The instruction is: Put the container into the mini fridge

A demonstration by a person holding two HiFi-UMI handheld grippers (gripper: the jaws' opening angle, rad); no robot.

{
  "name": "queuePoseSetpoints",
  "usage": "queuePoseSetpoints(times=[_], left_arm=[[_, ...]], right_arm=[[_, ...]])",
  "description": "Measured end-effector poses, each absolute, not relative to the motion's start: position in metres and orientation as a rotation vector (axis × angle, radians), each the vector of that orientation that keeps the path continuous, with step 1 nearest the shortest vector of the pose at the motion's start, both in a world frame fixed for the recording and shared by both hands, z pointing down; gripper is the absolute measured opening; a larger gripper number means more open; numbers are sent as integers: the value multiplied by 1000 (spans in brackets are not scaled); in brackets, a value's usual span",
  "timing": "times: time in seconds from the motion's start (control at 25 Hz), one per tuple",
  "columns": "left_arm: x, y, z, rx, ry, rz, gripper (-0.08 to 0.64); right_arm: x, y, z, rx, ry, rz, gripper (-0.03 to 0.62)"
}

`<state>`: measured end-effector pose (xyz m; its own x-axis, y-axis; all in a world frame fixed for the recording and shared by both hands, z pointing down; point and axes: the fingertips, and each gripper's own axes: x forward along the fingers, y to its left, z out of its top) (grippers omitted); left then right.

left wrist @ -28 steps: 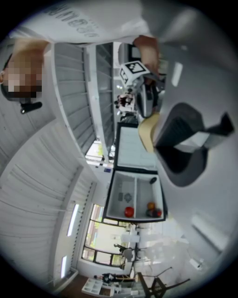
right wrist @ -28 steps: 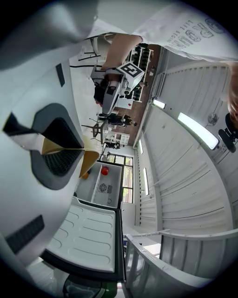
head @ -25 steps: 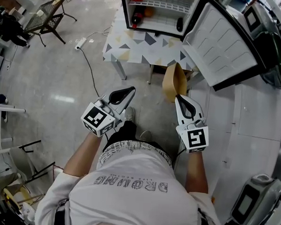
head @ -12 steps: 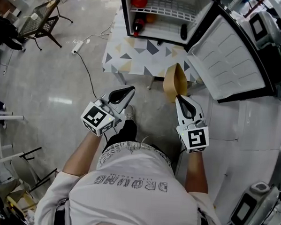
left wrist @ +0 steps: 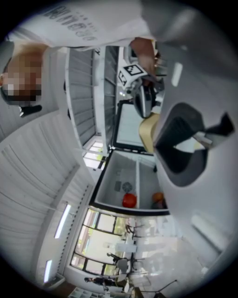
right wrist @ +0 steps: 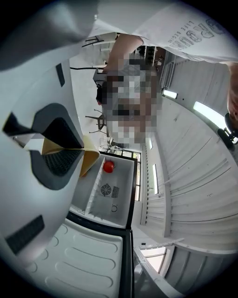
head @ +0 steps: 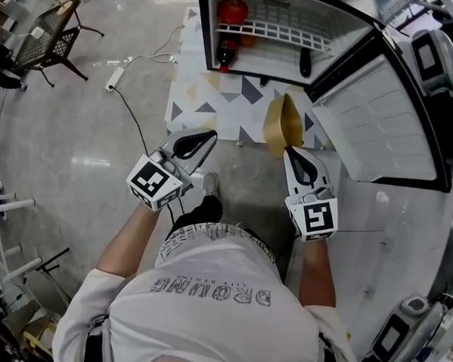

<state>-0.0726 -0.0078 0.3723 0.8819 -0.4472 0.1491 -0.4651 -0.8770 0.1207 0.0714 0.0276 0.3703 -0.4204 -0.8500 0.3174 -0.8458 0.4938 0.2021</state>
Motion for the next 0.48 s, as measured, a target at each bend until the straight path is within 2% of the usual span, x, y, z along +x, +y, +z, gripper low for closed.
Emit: queuePoseSetpoints(times=[0.48], left_arm=[[-92,-92,382,2908,-584,190,8]], right_arm=[[51,-52,376,1441,-2277,-16,12]])
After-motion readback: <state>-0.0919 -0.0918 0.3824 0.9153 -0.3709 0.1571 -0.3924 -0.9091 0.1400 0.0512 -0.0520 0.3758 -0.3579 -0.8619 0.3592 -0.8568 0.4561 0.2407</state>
